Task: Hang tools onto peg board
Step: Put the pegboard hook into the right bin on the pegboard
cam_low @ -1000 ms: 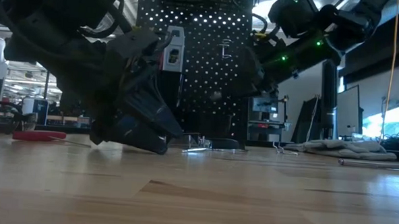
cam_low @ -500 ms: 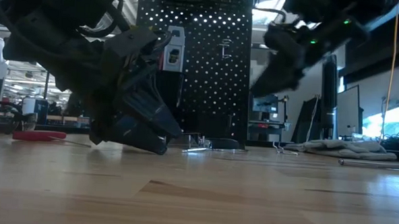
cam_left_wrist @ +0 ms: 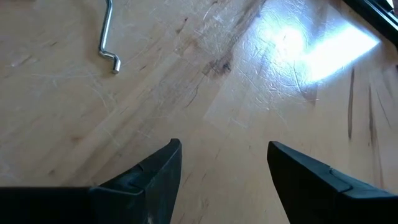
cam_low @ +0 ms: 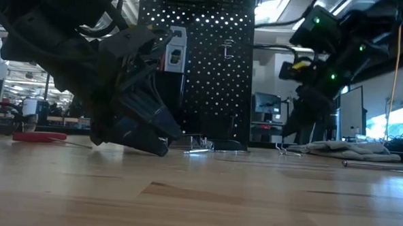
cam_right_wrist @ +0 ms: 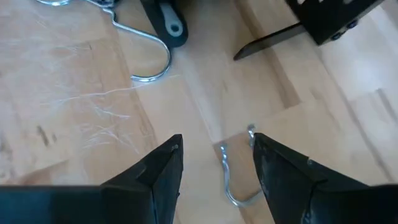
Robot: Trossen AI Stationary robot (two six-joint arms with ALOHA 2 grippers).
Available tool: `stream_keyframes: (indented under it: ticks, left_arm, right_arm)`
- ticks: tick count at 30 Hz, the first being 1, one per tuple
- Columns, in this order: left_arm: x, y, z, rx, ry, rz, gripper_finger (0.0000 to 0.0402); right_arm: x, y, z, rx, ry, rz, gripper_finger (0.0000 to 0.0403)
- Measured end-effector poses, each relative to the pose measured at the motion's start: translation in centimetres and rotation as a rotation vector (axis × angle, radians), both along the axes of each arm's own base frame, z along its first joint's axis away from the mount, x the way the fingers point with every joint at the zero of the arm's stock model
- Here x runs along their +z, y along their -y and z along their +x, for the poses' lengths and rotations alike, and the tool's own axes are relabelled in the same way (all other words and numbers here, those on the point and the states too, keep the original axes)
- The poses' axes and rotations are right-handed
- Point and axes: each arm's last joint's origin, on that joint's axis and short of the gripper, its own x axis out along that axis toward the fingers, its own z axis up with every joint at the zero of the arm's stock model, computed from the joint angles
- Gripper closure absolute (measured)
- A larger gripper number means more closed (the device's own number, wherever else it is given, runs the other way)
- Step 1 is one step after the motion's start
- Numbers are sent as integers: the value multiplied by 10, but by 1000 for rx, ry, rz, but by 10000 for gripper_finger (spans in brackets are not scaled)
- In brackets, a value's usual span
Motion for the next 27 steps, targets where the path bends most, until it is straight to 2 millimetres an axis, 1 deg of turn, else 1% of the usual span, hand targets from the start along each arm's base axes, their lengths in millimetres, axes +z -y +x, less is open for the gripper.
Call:
stream_keyframes:
  ticks: [3, 6, 9, 12, 17, 23, 25, 27]
  left_arm:
    - [0, 0, 0, 0, 0, 0, 178]
    - [0, 0, 0, 0, 0, 0, 178]
    - [0, 0, 0, 1, 0, -1, 178]
    - [0, 0, 0, 1, 0, -1, 178]
    - [0, 0, 0, 1, 0, 0, 178]
    - [0, 0, 0, 1, 0, 1, 178]
    - [0, 0, 0, 1, 0, 1, 178]
    - [0, 0, 0, 2, 0, 1, 178]
  right_arm:
    - [-13, 4, 1, -15, 24, 0, 208]
    - [-22, 12, 3, -71, 16, -10, 216]
    - [-31, 19, 2, -115, -15, 0, 234]
    - [-37, 20, 4, -114, -25, 19, 257]
    - [-39, 19, 7, -114, -8, 28, 308]
    - [-39, 19, 7, -114, 5, 43, 387]
    - [-38, 19, 8, -108, 12, 51, 394]
    - [-34, 18, 8, -93, 34, 70, 389]
